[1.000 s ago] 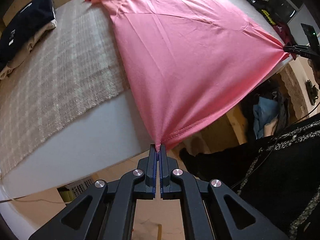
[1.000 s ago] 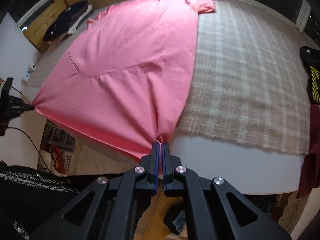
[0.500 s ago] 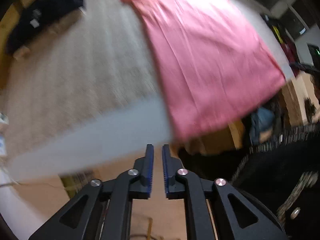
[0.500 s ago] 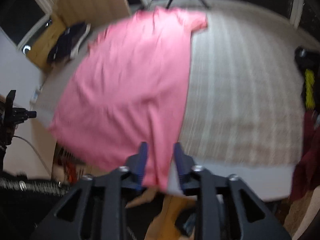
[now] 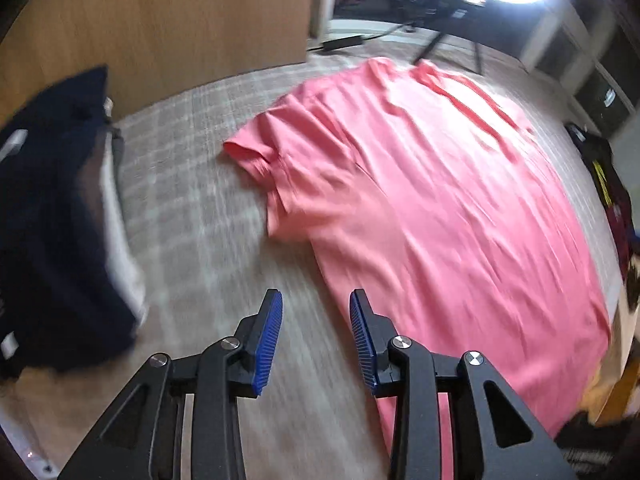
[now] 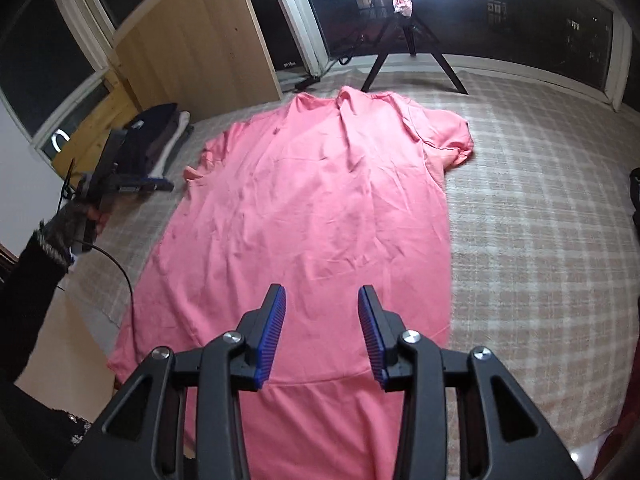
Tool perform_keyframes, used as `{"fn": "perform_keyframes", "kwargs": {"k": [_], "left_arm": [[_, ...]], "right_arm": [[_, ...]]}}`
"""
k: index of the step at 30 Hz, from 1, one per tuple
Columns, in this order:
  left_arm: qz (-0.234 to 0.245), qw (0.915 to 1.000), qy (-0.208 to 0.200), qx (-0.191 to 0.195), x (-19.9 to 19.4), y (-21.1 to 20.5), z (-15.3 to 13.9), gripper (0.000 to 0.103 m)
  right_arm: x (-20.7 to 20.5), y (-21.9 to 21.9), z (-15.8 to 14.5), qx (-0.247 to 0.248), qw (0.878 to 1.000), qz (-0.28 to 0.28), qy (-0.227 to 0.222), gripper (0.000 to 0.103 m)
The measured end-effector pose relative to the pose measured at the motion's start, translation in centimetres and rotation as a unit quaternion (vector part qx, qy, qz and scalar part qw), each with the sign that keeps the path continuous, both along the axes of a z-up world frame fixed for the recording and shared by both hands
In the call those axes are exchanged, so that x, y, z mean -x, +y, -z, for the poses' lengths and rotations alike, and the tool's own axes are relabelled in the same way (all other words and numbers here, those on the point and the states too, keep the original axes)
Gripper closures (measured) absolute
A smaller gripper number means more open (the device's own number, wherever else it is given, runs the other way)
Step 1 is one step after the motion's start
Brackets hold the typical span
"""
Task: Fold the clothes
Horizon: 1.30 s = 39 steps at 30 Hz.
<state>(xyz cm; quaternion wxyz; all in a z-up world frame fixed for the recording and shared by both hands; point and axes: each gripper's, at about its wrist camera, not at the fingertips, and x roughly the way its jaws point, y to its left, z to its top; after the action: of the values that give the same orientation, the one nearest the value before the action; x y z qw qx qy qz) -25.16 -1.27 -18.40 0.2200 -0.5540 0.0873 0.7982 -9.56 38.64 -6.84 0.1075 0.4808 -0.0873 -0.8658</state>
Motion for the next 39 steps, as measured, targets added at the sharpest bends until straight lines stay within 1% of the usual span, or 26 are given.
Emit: {"fn": "perform_keyframes", "kwargs": {"k": [2, 7, 10, 13, 15, 18, 21, 22, 23, 24, 25, 27, 30, 32, 34, 36, 37, 38, 39], "left_arm": [[-0.005, 1.0, -0.006, -0.002, 1.9, 0.6, 1.4, 0.07], [0.006, 1.0, -0.005, 0.006, 3.8, 1.7, 3.0, 0.07], [0.014, 0.9998, 0.002, 0.011, 4.0, 2.1, 2.9, 0.07], [0.028, 0.9987, 0.019, 0.038, 4.0, 2.6, 2.6, 0.07], [0.027, 0.9983, 0.027, 0.045, 4.2, 2.6, 2.3, 0.07], [0.048, 0.9983, 0.019, 0.028, 4.1, 2.6, 1.9, 0.07], [0.059, 0.9973, 0.01, 0.043, 4.4, 2.8, 2.5, 0.07], [0.061, 0.9972, 0.007, 0.042, 4.6, 2.9, 2.8, 0.072], [0.063, 0.997, 0.006, 0.044, 4.7, 3.0, 3.0, 0.082], [0.065, 0.9968, 0.006, 0.046, 4.8, 3.0, 3.2, 0.097], [0.067, 0.9966, 0.005, 0.047, 4.9, 3.0, 3.4, 0.1], [0.072, 0.9962, 0.004, 0.049, 4.9, 2.9, 3.6, 0.101], [0.074, 0.9959, 0.012, 0.051, 4.7, 2.4, 3.0, 0.101], [0.062, 0.9966, 0.021, 0.051, 4.8, 1.3, 2.1, 0.101], [0.049, 0.9973, 0.031, 0.046, 4.9, 0.4, 1.4, 0.101], [0.047, 0.9981, 0.026, 0.029, 5.0, -0.3, 1.2, 0.101], [0.048, 0.9982, 0.019, 0.031, 5.0, -0.3, 1.6, 0.101], [0.052, 0.9971, 0.015, 0.053, 5.0, -0.1, 2.5, 0.101], [0.056, 0.9963, 0.012, 0.064, 5.1, -0.1, 3.2, 0.101]], "right_arm": [[0.4, 0.1, 0.7, -0.004, 1.0, 0.002, -0.011, 0.066], [1.1, 1.8, 2.6, 0.006, 0.999, 0.026, -0.037, 0.066], [1.6, 2.4, 3.7, 0.012, 0.998, 0.035, -0.053, 0.066], [2.0, 2.6, 4.1, 0.011, 0.997, 0.035, -0.062, 0.066], [2.2, 2.7, 4.2, 0.013, 0.997, 0.034, -0.065, 0.066], [2.7, 2.7, 4.3, 0.014, 0.997, 0.038, -0.066, 0.066], [3.1, 2.6, 4.5, 0.015, 0.997, 0.039, -0.07, 0.066], [3.3, 2.6, 4.6, 0.015, 0.997, 0.039, -0.072, 0.066], [3.3, 2.5, 4.6, 0.013, 0.997, 0.037, -0.073, 0.066], [3.4, 2.4, 4.7, 0.011, 0.997, 0.035, -0.074, 0.066], [3.5, 2.3, 4.7, 0.01, 0.997, 0.033, -0.074, 0.066], [3.6, 2.2, 4.8, 0.007, 0.997, 0.031, -0.077, 0.066], [3.7, 2.6, 5.1, 0.004, 0.996, 0.036, -0.083, 0.066], [3.7, 2.8, 5.4, 0.005, 0.995, 0.04, -0.088, 0.066], [3.7, 3.0, 5.7, 0.005, 0.995, 0.043, -0.092, 0.066], [3.8, 3.0, 6.1, 0.003, 0.994, 0.042, -0.098, 0.066], [3.9, 2.9, 6.4, 0.002, 0.994, 0.042, -0.1, 0.066], [3.9, 2.9, 6.6, 0.001, 0.994, 0.042, -0.103, 0.066], [4.0, 2.9, 6.6, 0.001, 0.994, 0.042, -0.105, 0.066]]}}
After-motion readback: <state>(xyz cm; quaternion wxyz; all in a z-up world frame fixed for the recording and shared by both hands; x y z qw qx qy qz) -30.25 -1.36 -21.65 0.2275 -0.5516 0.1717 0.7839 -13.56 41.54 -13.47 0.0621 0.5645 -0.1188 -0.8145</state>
